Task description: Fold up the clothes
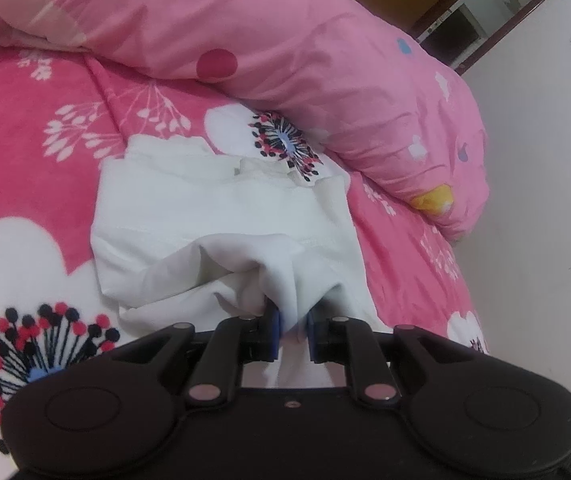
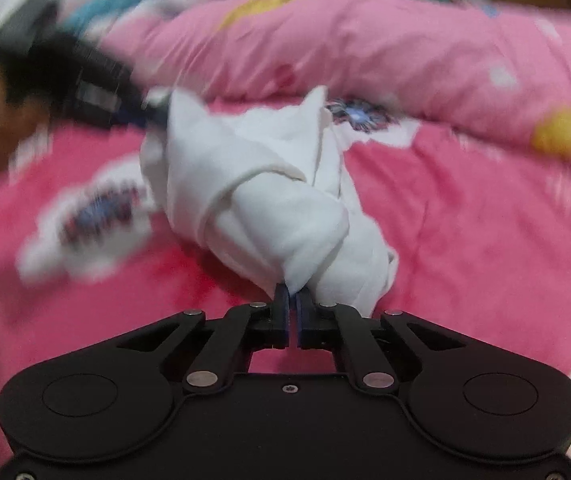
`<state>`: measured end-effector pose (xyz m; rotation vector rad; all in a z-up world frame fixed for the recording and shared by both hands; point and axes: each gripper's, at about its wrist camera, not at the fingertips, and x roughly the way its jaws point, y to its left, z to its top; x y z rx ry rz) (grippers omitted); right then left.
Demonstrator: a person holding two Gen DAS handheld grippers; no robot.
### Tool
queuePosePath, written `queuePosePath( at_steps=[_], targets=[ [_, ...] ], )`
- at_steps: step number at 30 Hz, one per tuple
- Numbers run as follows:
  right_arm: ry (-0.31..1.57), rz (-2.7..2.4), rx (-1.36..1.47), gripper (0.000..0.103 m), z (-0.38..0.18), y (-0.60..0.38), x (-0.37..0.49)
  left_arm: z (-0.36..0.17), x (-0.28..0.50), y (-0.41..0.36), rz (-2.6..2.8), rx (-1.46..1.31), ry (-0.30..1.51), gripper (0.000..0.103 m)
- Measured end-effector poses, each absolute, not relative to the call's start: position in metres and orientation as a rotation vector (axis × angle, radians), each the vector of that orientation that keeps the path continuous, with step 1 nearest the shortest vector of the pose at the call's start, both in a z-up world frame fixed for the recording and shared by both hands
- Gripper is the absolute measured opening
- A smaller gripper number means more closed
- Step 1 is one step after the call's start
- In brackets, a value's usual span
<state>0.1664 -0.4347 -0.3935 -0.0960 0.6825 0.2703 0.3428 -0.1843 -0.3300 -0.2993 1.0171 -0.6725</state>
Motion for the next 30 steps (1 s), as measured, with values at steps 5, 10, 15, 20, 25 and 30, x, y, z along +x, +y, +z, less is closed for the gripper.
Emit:
queuePosePath(
  at_steps=[5, 10, 15, 20, 25, 30],
  targets=[
    [0.676, 0.287, -0.409, 0.001, -0.393, -0.421, 0.163, -0.330, 0.331, -0.176, -0.704, -0.269, 1.045, 0.012],
    [0.744, 0.275, -0.514, 0.000, -0.412, -0.423, 0.152, -0.346, 0.303, -0.153, -0.715, -0.240, 1.167, 0.012],
    [0.859, 0.148, -0.249, 0.006, -0.399, -0.457, 0.130, -0.370, 0.260, -0.129, -0.675, -0.149, 1.294, 0.013],
    [0.820, 0.135, -0.079, 0.007, -0.348, -0.453, 0.112, -0.350, 0.224, -0.104, -0.622, -0.141, 1.320, 0.014],
    [0.644, 0.336, -0.131, 0.019, -0.315, -0.399, 0.146, -0.307, 0.232, -0.138, -0.718, -0.042, 1.029, 0.021],
    [0.689, 0.444, -0.227, 0.026, -0.349, -0.378, 0.205, -0.350, 0.255, -0.183, -0.736, 0.035, 0.978, 0.021]
  ],
)
